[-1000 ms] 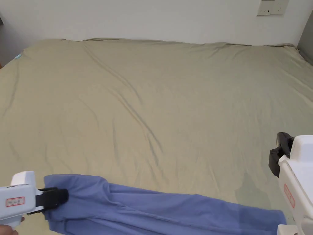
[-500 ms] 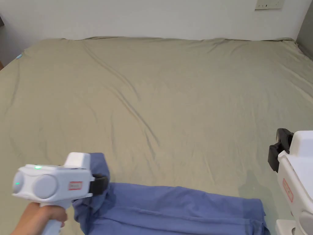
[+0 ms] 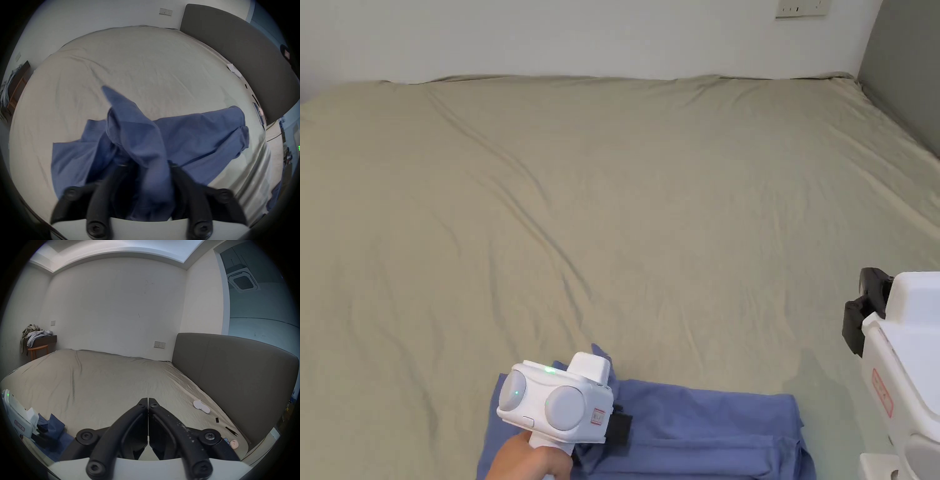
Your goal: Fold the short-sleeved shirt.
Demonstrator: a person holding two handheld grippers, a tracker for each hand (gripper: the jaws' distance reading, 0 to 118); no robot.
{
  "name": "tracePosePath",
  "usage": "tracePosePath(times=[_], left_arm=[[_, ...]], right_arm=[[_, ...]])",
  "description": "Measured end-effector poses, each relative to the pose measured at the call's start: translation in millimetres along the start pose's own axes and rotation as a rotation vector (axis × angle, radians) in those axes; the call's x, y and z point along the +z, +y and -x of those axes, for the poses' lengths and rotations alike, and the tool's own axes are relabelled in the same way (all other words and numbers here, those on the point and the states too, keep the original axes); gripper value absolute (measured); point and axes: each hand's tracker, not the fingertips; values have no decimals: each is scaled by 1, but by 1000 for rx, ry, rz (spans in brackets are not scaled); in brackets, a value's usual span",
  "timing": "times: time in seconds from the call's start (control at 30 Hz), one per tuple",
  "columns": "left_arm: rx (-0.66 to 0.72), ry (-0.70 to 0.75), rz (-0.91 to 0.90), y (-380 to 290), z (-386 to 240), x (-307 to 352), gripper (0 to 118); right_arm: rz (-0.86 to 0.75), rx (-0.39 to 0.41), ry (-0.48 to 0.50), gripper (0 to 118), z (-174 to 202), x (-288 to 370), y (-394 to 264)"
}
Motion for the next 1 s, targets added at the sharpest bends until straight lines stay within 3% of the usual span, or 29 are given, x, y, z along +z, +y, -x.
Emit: tracePosePath(times=[0.03, 0.1, 0.13, 0.33, 0.4, 0.47, 0.53, 0.73, 1.0], left_arm=[[26, -63, -18, 1, 3, 4, 72], [75, -136, -49, 0, 1, 16, 107], [89, -155, -96, 1, 4, 28, 113], [142, -90, -440, -2, 21, 98, 111], [134, -14, -546, -9, 30, 115, 102], [141, 57, -626, -15, 37, 124, 59], [121, 102, -638, -22, 43, 121, 0], [95, 239, -526, -38, 54, 78, 0], [96, 143, -355, -60, 44, 20, 0]], right_arm=[[2, 0, -3, 3, -1, 0, 0], [6, -2, -3, 3, -2, -1, 0], [7, -4, -2, 3, -1, -1, 0], [-6, -9, 1, 3, 2, 0, 4], [-9, -8, 5, 3, 3, 0, 5], [-12, -11, 7, 3, 4, 0, 6], [-12, -14, 12, 3, 5, 0, 6], [-8, -14, 18, 3, 7, 1, 5], [10, -15, 8, 3, -1, -1, 1]])
